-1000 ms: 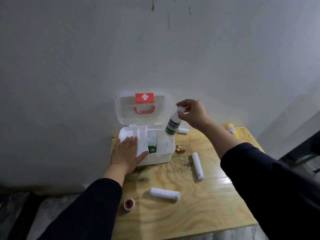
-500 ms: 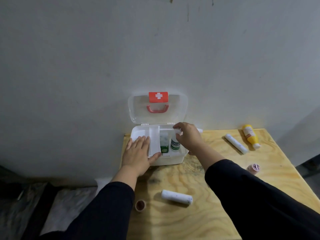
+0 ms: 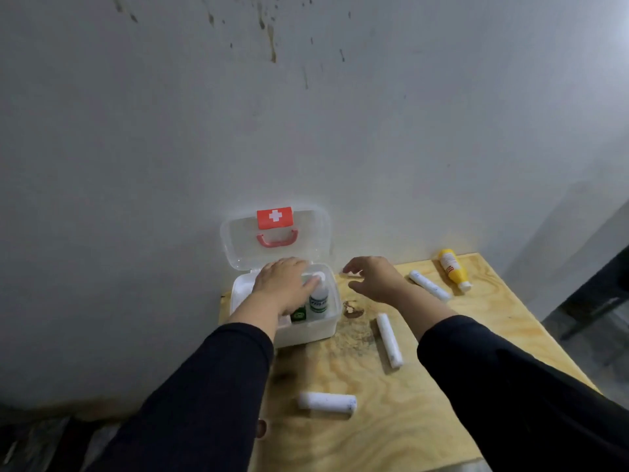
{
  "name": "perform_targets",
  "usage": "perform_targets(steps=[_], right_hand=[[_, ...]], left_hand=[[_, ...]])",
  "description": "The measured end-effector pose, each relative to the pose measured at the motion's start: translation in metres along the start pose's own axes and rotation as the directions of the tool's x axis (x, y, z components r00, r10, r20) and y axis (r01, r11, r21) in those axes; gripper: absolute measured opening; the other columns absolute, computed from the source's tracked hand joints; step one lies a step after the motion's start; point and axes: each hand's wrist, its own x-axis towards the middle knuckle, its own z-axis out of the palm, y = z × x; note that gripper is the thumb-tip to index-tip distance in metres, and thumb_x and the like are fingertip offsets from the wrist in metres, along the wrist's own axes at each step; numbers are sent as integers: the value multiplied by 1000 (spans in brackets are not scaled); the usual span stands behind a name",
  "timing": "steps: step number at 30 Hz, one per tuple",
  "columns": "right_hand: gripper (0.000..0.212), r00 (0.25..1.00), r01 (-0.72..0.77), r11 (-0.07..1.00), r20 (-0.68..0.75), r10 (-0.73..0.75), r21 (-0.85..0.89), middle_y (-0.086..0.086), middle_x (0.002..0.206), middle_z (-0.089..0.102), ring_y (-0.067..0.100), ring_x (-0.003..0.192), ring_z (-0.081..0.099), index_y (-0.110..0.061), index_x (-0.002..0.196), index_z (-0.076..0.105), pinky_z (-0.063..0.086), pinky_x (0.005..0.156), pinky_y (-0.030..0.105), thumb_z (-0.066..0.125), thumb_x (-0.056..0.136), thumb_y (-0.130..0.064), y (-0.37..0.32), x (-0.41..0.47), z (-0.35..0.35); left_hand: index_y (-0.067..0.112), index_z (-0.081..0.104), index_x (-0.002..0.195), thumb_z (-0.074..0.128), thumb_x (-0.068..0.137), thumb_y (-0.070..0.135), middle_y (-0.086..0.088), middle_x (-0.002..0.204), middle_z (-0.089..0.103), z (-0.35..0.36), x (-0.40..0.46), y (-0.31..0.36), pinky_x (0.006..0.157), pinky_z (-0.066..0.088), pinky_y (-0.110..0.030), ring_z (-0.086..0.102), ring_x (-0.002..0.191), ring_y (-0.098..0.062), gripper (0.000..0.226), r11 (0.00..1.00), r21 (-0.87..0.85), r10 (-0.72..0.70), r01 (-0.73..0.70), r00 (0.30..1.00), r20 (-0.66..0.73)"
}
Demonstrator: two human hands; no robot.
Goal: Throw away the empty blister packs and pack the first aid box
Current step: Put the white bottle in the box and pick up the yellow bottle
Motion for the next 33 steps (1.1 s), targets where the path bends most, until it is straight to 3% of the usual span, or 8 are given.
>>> perform_targets(steps=[6,9,15,21,26,29,33], right_hand=[[31,983,-182,981,-1,183,-59,7,118,65,21,107,60,-18,116,63,45,90,27,62,85,-22,65,-23,-49],[29,959,-281,958,-44,279,-62,12,115,64,18,100,60,-20,113,63,44,95,28,58,87,-32,109,-32,-67],[38,898,-434,901,-65,434,19,11,125,60,28,110,58,-17,124,58,45,83,29,57,85,-16,188,-39,-84],[43,864,-459,877,-161,478,142,12,126,54,30,112,55,-15,126,51,44,87,33,59,84,-17,231,-13,-65],[40,851,-433,876,-225,475,213,13,120,49,35,100,57,-12,122,46,44,77,35,56,84,-8,244,3,-37],[38,839,-421,878,-270,472,227,13,117,51,35,96,57,-11,118,46,43,74,34,54,82,-2,252,5,-34],[31,798,-368,867,-364,480,336,9,114,61,31,101,58,-14,116,53,46,80,35,54,85,-9,257,3,-50]], left_hand=[[25,54,132,41,94,44,-1,137,57,-2,44,80,100,44,-38,53,122,-26,45,996,11,88,-90,987,137],[27,51,136,44,92,46,1,140,55,14,63,115,103,44,-40,52,126,-24,48,995,-6,102,-103,971,216],[27,48,139,43,94,44,1,143,51,48,95,171,103,43,-36,50,129,-22,49,992,23,111,-125,941,321],[28,50,137,45,91,46,1,140,54,78,124,192,101,45,-38,53,125,-22,49,998,-2,54,-57,927,370],[26,50,137,46,93,43,2,136,56,97,133,200,101,44,-37,53,123,-21,47,1000,8,15,-19,921,390],[27,51,137,45,94,44,2,136,56,100,136,204,100,45,-36,54,122,-21,47,1000,-2,1,0,923,386],[28,51,137,45,93,46,3,136,57,100,133,208,101,45,-36,55,122,-20,48,999,-9,-30,36,924,382]])
